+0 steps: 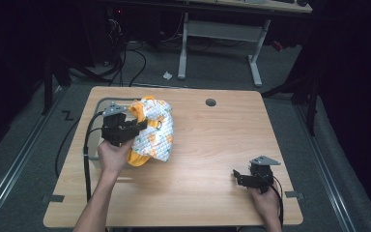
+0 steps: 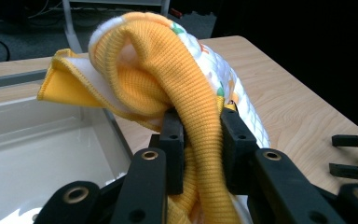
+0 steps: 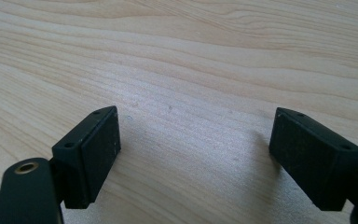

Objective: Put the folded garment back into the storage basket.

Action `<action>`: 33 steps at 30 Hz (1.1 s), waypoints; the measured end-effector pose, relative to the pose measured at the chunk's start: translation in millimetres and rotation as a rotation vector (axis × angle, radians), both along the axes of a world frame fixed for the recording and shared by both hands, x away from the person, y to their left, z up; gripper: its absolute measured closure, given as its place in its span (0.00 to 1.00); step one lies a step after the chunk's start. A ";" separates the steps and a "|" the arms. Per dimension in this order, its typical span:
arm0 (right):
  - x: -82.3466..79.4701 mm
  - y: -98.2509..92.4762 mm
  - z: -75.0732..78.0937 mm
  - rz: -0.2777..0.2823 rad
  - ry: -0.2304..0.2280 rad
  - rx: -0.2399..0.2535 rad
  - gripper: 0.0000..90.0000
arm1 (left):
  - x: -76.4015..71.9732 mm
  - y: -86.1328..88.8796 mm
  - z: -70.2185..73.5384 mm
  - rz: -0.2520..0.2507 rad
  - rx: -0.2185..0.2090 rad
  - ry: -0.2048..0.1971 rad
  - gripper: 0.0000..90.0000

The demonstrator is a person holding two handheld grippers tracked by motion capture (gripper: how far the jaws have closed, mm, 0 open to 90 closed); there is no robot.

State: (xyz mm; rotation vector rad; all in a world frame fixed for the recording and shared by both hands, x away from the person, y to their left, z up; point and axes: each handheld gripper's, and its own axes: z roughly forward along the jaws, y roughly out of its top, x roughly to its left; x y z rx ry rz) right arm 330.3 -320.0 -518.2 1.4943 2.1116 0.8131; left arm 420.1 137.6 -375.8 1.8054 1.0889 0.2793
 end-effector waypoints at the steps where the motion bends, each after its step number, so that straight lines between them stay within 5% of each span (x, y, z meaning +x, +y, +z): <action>1: 0.0 0.0 0.0 0.000 0.000 0.000 0.18 | 1.3 2.7 -0.5 0.006 0.002 0.003 0.82; 33: 0.0 0.0 0.1 0.000 0.001 0.000 0.18 | 9.4 47.4 3.6 0.088 0.014 0.012 0.82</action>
